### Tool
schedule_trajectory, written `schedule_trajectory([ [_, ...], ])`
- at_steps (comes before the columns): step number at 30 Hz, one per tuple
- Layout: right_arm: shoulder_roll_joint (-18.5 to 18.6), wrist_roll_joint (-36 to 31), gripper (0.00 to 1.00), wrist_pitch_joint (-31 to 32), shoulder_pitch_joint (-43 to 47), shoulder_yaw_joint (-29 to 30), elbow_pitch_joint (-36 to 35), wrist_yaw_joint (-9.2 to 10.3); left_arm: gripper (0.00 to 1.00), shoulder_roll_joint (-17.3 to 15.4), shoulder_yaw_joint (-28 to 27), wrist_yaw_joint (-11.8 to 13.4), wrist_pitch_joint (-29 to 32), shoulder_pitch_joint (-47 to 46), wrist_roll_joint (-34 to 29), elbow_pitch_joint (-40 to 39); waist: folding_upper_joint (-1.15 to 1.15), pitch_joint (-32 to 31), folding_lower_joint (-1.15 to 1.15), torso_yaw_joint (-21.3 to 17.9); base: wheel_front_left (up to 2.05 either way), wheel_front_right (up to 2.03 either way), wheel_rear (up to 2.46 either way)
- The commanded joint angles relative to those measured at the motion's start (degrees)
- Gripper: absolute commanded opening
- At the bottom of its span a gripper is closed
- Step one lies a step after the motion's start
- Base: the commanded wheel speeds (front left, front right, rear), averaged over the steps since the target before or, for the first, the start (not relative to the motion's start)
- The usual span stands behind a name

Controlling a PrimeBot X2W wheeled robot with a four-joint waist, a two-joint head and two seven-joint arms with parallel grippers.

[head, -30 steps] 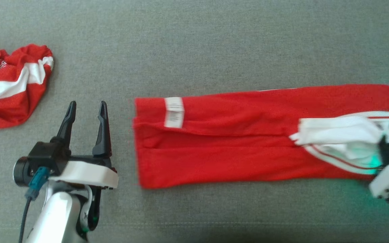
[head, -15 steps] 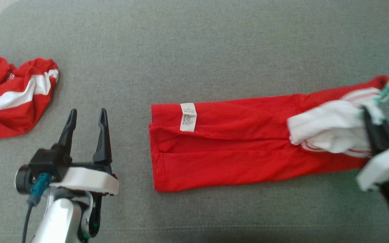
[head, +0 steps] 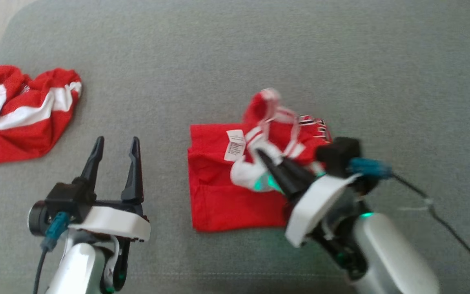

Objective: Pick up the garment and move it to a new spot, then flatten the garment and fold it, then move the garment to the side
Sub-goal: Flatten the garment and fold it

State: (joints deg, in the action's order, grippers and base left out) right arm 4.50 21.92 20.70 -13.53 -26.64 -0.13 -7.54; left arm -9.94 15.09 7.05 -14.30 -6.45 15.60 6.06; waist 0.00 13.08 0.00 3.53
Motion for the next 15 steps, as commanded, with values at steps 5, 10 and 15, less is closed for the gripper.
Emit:
schedule_trajectory([
  [5, -1.54, 3.22, 0.00, -4.76, -4.50, -6.80, 5.20, 0.05, 1.00, 0.36, -1.53, -0.37, -0.70, -3.01, -0.74, -0.96, 0.00, 1.57, 0.00, 2.18, 0.00, 0.00, 0.00],
  [10, -1.60, 6.64, 0.00, -9.22, -6.94, -11.09, 10.79, 0.05, 1.00, 1.01, -1.66, -0.68, -0.70, -3.33, -0.95, -0.57, 0.00, 2.20, 0.00, 3.03, 0.00, 0.00, 0.00],
  [15, -1.61, 7.75, 1.00, -13.04, -8.89, -12.76, 14.29, 0.05, 1.00, 1.37, -2.16, -0.87, -0.70, -3.38, -1.24, -0.34, 0.00, 2.38, 0.00, 3.05, 0.00, 0.00, 0.00],
])
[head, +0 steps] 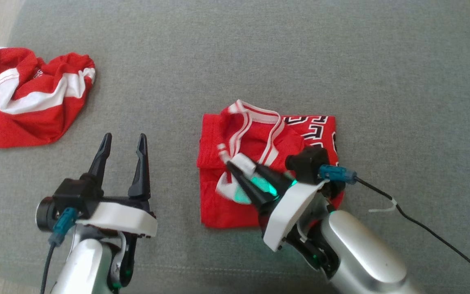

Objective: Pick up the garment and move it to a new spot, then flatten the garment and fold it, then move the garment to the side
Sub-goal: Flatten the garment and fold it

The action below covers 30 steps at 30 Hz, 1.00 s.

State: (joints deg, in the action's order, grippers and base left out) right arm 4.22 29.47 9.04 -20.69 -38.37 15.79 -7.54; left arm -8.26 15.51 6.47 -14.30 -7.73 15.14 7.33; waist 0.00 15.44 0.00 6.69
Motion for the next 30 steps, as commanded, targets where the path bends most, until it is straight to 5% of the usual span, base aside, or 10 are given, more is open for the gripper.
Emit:
schedule_trajectory([
  [1, -1.33, 0.23, 1.00, -2.39, -2.12, -1.16, -1.53, 0.05, 1.00, -0.27, -2.69, -0.32, -0.70, -2.09, -0.87, -1.61, 0.00, 0.02, 0.00, -0.21, 0.00, 0.00, 0.00],
  [13, -1.34, -2.74, 1.00, -12.87, -2.52, 4.25, -9.28, 0.05, 1.00, -0.57, -3.83, -0.42, -0.70, -1.82, -1.74, -1.65, 0.00, -0.56, 0.00, -2.69, 0.00, 0.00, 0.00],
  [23, 3.28, -11.59, 1.00, -11.89, 7.59, 26.50, -19.41, 0.05, 1.00, -1.47, -4.64, -0.22, -0.70, -1.11, -2.23, -2.51, 0.00, -1.67, 0.00, -5.11, 0.00, 0.00, 0.00],
  [30, 5.28, -14.89, 1.00, -9.49, 15.48, 35.54, -23.24, 0.05, 1.00, -2.29, -5.05, -0.03, -0.70, 0.03, -2.41, -3.18, 0.00, -3.20, 0.00, -6.10, 0.00, 0.00, 0.00],
])
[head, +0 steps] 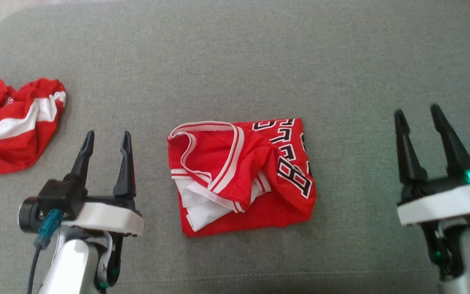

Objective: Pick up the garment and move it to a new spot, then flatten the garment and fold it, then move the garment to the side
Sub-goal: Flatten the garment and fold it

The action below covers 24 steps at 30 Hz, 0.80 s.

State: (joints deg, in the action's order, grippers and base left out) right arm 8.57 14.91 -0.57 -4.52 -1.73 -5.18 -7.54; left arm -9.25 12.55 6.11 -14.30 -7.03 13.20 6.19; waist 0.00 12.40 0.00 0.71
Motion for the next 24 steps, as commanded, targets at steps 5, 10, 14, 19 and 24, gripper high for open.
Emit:
schedule_trajectory([
  [5, 0.84, -0.73, 1.00, 0.99, 2.13, 0.26, -3.89, 0.05, 1.00, -1.85, -2.02, 0.56, -0.64, 0.52, -0.52, -2.71, 0.00, -0.79, 0.00, -0.48, 0.00, 0.00, 0.00],
  [10, 0.21, -0.94, 1.00, 1.46, 2.84, 0.24, -4.40, 0.05, 1.00, -2.11, -1.79, 0.95, -0.16, 1.44, -0.51, -3.55, 0.00, -1.15, 0.00, -0.44, 0.00, 0.00, 0.00],
  [14, -0.04, -0.95, 1.00, 1.65, 2.93, 0.21, -4.41, 0.05, 1.00, -2.21, -1.55, 1.11, 0.12, 1.81, -0.40, -3.97, 0.00, -1.33, 0.00, -0.20, 0.00, 0.00, 0.00],
  [19, -0.15, -0.70, 1.00, 1.95, 2.92, 0.29, -4.32, 0.05, 1.00, -2.38, -1.34, 1.30, 0.22, 1.97, -0.32, -4.24, 0.00, -1.27, 0.00, -0.16, 0.00, 0.00, 0.00],
  [24, -0.39, -0.24, 0.71, 2.04, 1.97, -0.45, -3.47, 0.05, 1.00, -2.64, -1.11, 1.42, 0.22, 1.68, -0.39, -4.30, 0.00, -0.93, 0.00, -0.36, 0.00, 0.00, 0.00],
])
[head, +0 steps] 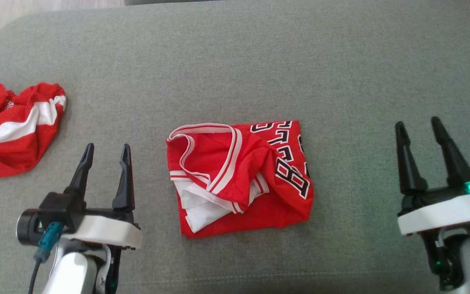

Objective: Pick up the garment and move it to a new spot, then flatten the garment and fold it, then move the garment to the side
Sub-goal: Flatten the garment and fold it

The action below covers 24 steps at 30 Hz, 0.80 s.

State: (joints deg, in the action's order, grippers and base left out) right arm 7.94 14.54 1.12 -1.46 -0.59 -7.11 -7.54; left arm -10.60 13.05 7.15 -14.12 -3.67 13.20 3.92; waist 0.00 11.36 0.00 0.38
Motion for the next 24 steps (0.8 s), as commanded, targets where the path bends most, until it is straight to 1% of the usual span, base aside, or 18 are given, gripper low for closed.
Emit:
schedule_trajectory([
  [1, 0.25, 0.14, 0.71, 0.36, -1.09, -1.59, -1.54, 0.05, 1.00, -1.29, -1.61, 0.38, 0.04, -1.69, -0.39, -2.03, 0.00, 0.12, 0.00, -0.03, 0.00, 0.00, 0.00],
  [2, 0.31, 0.29, 0.04, 0.48, -1.39, -2.04, -1.21, 0.05, 1.00, -1.32, -1.54, 0.40, 0.03, -1.79, -0.42, -2.03, 0.00, 0.19, 0.00, -0.05, 0.00, 0.00, 0.00],
  [3, 0.48, 0.45, 0.00, 0.69, -1.72, -2.52, -0.74, 0.05, 1.00, -1.34, -1.46, 0.42, 0.02, -1.90, -0.47, -2.05, 0.00, 0.27, 0.00, -0.02, 0.00, 0.00, 0.00],
  [7, 1.47, 1.14, 0.00, 1.06, -3.62, -5.68, 1.35, 0.05, 1.00, -1.38, -1.16, 0.59, -0.04, -2.49, -0.71, -2.14, 0.00, 0.80, 0.00, 0.25, 0.00, 0.00, 0.00],
  [10, 2.23, 2.17, 0.00, 0.93, -6.07, -10.18, 3.94, 0.05, 1.00, -1.33, -1.04, 0.60, -0.10, -3.20, -0.69, -2.30, 0.00, 1.72, 0.00, 0.72, 0.00, 0.00, 0.00],
  [18, 3.04, 6.07, 0.00, -0.66, -15.64, -23.52, 14.76, 0.05, 1.00, -0.49, -0.27, 0.03, -0.46, -5.82, -0.52, -1.59, 0.00, 4.28, 0.00, 3.46, 0.00, 0.00, 0.00],
  [24, 4.83, 9.29, 0.00, -1.87, -21.29, -31.07, 22.08, 0.05, 1.00, 0.29, -0.19, -0.35, -0.73, -6.77, -0.34, -0.46, 0.00, 5.20, 0.00, 4.85, 0.00, 0.00, 0.00],
])
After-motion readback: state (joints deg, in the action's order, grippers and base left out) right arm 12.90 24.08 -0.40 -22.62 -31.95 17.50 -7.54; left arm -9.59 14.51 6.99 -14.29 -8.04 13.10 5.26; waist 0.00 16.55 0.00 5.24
